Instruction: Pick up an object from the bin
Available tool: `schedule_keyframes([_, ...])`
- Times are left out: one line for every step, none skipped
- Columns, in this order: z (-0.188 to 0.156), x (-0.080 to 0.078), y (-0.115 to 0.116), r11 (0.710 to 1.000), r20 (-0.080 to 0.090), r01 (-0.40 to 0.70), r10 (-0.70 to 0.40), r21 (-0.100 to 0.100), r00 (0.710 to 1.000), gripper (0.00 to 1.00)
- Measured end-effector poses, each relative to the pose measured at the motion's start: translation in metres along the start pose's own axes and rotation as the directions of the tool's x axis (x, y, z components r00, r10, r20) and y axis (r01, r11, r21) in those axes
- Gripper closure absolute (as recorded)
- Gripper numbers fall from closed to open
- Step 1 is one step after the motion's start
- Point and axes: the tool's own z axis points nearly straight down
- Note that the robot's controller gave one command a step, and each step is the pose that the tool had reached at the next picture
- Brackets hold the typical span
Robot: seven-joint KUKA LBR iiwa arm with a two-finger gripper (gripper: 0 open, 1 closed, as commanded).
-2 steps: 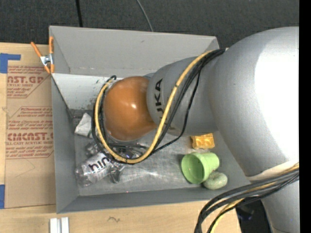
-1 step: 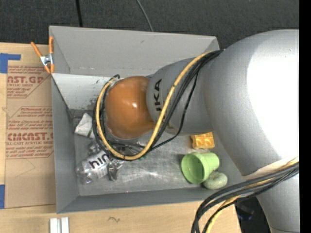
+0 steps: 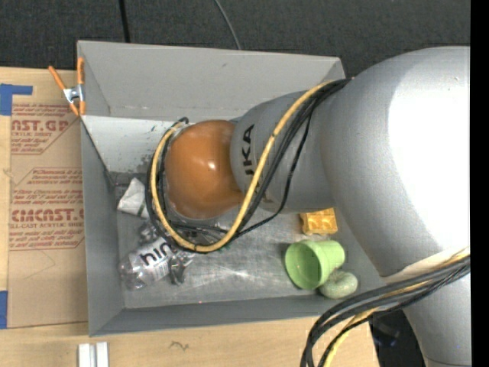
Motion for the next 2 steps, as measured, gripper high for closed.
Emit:
schedule_keyframes([-0.0025,0.0003,0.0003,1.000,-0.001,0.000,0.000,0.000,1.000,1.00])
schedule_keyframes([-0.0122,0.0020,0.0009,1.000,-0.009,0.001,-0.001,0.000,1.000,1.00])
